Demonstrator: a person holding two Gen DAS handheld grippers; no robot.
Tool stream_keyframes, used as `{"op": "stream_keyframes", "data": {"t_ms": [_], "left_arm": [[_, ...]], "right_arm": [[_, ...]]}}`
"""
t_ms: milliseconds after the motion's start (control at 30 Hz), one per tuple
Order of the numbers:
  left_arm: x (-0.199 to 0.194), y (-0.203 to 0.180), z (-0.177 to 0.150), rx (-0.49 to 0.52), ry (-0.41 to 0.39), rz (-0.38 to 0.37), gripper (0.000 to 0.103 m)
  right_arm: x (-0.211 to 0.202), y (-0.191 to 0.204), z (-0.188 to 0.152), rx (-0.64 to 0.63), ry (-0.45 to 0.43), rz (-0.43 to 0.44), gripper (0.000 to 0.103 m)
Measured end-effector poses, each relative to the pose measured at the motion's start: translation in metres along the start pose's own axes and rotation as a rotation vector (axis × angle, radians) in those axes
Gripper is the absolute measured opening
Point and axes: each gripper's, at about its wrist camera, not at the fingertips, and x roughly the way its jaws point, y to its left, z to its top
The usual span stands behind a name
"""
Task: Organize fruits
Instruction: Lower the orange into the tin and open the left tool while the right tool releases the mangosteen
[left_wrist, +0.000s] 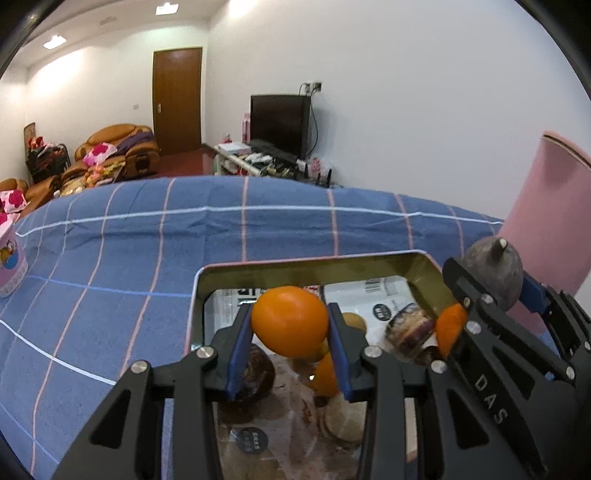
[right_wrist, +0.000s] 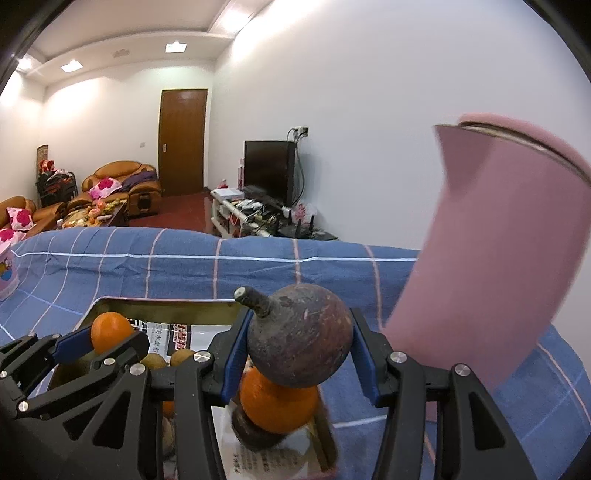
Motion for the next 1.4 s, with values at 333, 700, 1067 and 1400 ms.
{"op": "stream_keyframes", "data": {"t_ms": [333, 700, 1067, 1400], "left_arm": [[0.011, 0.002, 0.000, 0.022, 0.059, 0.035, 0.040], [0.010, 0.000, -0.001, 0.051, 0.066, 0.043, 0.042], [-0.015, -0.023, -0.007, 0.164, -0.040, 0.076, 0.103], [-0.026, -0.007, -0.010, 0.102, -0.063, 0.088, 0.103]], "right_arm": [[0.040, 0.010, 0.008, 0.011, 0.124, 0.125, 0.053], [0.057, 0.011, 0.004, 0.036, 0.191, 0.261, 0.054], [0.025, 0.015, 0.001, 0.027, 0.071, 0.309, 0.078], [-0.002, 0.004, -0.004, 0.075, -0.034, 0.243, 0.079]]}}
